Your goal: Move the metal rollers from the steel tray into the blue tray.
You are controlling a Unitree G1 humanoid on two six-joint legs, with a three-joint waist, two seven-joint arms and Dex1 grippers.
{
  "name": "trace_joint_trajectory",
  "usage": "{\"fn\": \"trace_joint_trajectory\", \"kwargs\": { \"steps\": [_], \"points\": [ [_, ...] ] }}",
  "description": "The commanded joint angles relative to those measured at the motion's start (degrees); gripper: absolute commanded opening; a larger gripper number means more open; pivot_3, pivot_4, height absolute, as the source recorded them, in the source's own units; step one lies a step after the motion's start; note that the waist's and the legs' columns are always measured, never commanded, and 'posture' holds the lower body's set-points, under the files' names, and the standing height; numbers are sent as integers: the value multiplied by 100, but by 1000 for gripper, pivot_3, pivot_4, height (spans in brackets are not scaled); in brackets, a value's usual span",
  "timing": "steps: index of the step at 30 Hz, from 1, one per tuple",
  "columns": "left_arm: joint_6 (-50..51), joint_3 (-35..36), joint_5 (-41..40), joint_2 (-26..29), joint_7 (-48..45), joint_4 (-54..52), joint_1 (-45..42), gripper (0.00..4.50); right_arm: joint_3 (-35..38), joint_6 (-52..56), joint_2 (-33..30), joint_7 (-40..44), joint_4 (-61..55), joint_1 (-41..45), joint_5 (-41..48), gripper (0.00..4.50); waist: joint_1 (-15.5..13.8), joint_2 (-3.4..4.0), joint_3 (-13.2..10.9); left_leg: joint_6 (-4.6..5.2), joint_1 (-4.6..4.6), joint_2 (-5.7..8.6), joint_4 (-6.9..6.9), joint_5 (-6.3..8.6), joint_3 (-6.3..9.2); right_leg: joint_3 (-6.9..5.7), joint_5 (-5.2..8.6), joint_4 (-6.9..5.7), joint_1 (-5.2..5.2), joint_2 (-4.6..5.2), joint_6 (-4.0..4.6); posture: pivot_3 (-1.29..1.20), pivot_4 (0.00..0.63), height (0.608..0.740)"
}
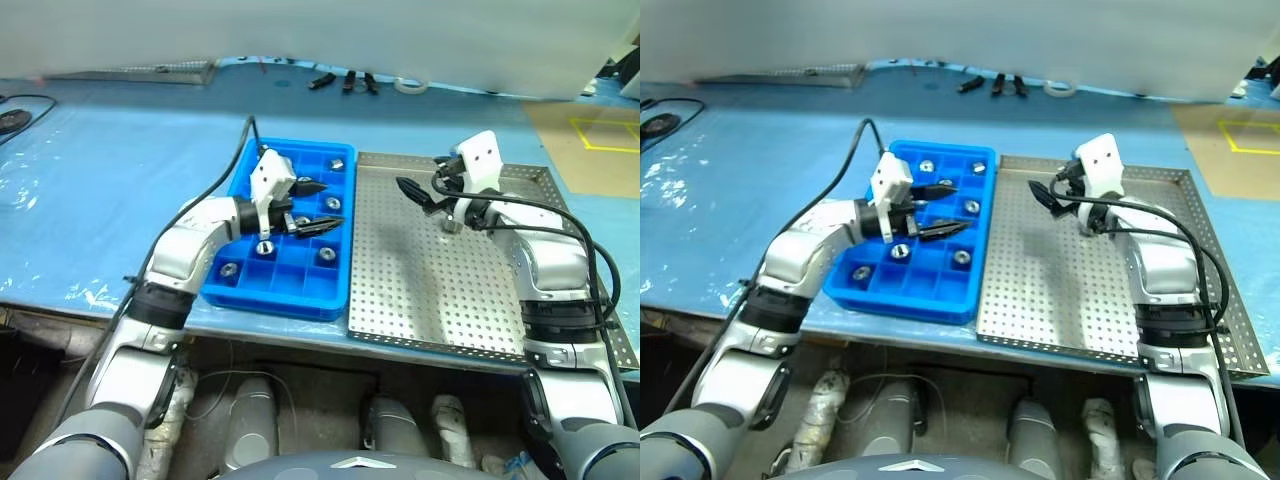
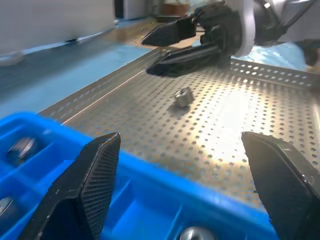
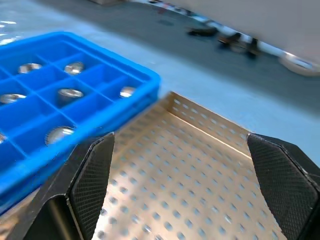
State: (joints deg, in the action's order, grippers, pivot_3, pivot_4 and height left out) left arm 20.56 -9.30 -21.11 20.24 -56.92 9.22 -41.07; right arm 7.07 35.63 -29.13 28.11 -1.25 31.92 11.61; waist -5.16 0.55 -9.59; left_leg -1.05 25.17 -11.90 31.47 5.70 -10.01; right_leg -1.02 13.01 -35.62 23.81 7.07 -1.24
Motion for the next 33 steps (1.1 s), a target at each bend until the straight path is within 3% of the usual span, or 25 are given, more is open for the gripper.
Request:
{"fn": "trace_joint_trajectory", "kwargs": {
  "steps": [1, 9, 16, 26, 29, 33],
  "points": [
    [-331, -21, 112, -114, -215, 390, -297, 4048, 209, -4, 167, -727, -68, -80, -249, 4452, 97, 0, 0, 2, 2, 0, 0, 0, -3, 5, 0, -1, 5, -1, 0, -158, 150, 740],
    [-518, -38, 261, -303, -407, 704, -490, 4048, 461, -36, 956, -1966, 740, -194, -416, 4452, 261, 0, 0, 37, 3, 1, 9, 14, -13, 15, 0, -2, 8, 2, 2, -185, 150, 740],
    [-466, -28, 283, -251, -441, 585, -394, 4048, 568, -718, 1176, -2502, 1807, -50, -570, 4452, 257, 0, 0, 47, 4, 1, 29, 19, -15, 21, -1, -9, 5, 3, 4, -158, 150, 740],
    [-391, 40, 280, -102, -364, 349, -151, 4048, 389, -1250, 1280, -2487, 2696, 82, -537, 4452, 258, 0, 0, 51, 1, -1, 39, 22, -15, 20, -1, -10, -5, 3, 4, -116, 150, 740],
    [-355, 62, 271, -43, -371, 289, -92, 4048, 364, -1317, 1325, -2398, 2653, 111, -491, 3810, 262, 0, 0, 52, 0, -2, 42, 23, -15, 20, -3, -11, -6, 2, 6, -111, 150, 740],
    [-221, 64, 206, 83, -465, 114, 32, 4048, 299, -1264, 1322, -2247, 2445, 161, -458, 2425, 258, 0, 0, 52, 1, -2, 42, 24, -15, 20, -3, -10, -6, 2, 7, -103, 150, 740]
  ]
}}
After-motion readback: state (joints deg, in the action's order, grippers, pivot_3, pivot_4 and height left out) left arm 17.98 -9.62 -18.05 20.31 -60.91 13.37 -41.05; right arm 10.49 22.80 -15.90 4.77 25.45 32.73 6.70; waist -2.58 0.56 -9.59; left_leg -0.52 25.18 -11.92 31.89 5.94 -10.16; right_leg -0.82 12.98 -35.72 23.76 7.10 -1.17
